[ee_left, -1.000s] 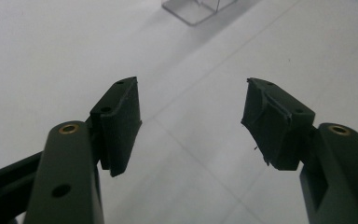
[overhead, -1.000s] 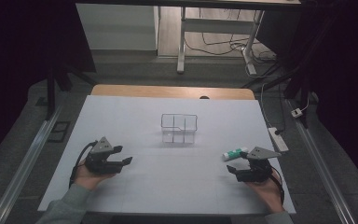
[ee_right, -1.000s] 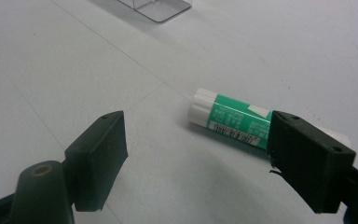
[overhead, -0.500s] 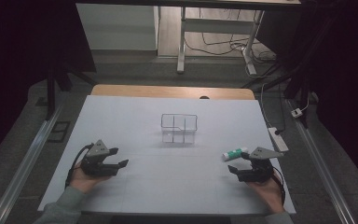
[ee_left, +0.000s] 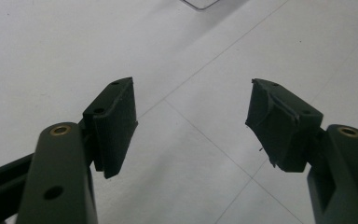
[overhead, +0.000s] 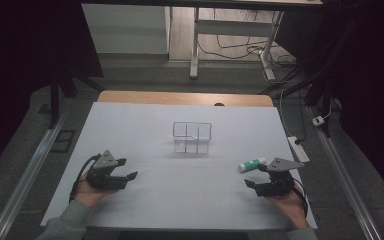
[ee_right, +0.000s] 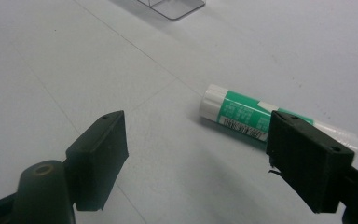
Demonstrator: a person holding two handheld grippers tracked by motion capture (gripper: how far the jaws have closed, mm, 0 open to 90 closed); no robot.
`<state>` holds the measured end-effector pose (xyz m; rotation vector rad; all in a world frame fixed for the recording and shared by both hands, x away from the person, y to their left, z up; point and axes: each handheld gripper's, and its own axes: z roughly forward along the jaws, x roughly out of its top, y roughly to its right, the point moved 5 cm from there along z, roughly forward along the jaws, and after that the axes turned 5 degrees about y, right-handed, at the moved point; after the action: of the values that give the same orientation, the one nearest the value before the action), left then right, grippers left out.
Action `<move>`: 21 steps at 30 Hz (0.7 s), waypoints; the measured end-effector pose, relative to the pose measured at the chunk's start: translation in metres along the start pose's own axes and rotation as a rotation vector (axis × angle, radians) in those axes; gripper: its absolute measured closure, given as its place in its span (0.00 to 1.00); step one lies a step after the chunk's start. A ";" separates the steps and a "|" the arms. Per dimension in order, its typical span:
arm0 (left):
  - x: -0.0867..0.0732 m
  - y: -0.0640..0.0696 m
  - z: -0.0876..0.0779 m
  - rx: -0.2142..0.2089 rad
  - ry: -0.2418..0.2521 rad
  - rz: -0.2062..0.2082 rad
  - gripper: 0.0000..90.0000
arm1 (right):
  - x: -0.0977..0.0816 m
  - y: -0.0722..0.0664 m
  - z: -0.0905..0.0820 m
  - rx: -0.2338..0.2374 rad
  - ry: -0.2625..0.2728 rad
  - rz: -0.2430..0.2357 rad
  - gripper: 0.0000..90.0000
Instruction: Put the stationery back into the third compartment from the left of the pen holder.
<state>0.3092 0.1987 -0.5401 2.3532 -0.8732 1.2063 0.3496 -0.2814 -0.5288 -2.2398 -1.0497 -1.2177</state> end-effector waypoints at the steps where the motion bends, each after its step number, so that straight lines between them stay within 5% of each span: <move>1: 0.000 0.000 0.000 0.001 -0.001 -0.002 0.35 | 0.002 0.001 -0.001 0.006 -0.004 -0.008 0.23; 8: -0.002 0.002 -0.003 0.007 -0.007 0.002 0.35 | 0.013 0.011 -0.006 0.022 -0.047 -0.060 0.23; 16: -0.004 0.004 -0.002 0.011 -0.021 0.001 0.35 | 0.025 0.036 -0.012 0.035 -0.159 -0.158 0.23; 21: -0.003 0.002 -0.002 0.004 -0.015 -0.012 0.35 | 0.036 0.046 -0.013 0.063 -0.202 -0.169 0.23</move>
<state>0.3054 0.1993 -0.5420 2.3697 -0.8613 1.1885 0.3899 -0.3033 -0.4904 -2.3007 -1.3583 -1.0216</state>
